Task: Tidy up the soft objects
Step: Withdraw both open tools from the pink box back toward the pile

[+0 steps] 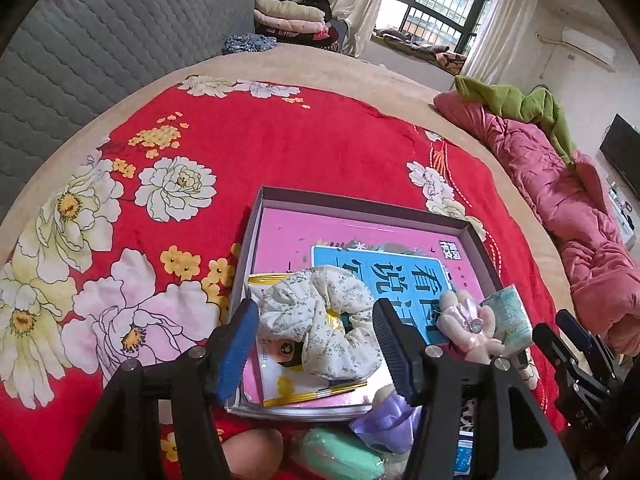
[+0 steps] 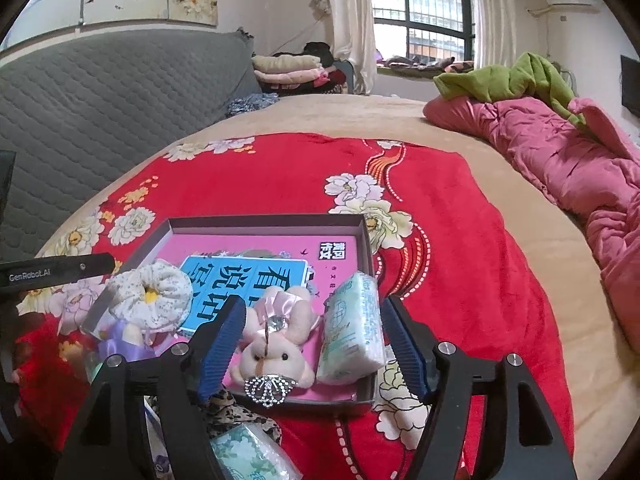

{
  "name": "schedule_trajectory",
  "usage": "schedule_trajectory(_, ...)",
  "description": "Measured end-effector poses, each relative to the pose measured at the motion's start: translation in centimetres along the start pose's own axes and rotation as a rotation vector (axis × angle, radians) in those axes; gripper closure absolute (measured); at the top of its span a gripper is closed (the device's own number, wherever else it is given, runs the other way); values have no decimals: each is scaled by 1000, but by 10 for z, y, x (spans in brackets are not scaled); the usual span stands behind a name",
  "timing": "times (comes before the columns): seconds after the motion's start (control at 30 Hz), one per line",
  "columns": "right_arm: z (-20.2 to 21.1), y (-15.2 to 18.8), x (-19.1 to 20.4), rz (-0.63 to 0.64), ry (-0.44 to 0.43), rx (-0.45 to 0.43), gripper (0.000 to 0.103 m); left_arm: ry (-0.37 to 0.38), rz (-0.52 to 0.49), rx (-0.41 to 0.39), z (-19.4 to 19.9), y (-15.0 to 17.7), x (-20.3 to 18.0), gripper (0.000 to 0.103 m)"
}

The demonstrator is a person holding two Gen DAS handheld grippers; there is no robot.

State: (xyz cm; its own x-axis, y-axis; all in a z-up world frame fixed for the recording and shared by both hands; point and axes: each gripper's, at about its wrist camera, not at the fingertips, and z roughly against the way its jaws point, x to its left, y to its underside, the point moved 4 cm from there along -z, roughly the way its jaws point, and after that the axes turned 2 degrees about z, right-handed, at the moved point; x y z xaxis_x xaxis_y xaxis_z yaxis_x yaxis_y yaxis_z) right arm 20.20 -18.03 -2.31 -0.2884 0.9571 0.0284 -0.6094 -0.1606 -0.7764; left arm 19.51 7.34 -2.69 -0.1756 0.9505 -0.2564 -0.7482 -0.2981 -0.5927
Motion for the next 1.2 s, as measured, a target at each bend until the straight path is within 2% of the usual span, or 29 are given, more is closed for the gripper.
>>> schedule_trajectory(0.47,28,-6,1,3,3,-46,30,-1,-3,-27,28,4,-2,42)
schedule_trajectory(0.83,59,-13,-1,8,10,-93,30,-9,-17,-83,62,2,-9,42)
schedule_trajectory(1.2,86,-9,7,28,2,-112,29,-2,-30,-98,87,12,-11,41)
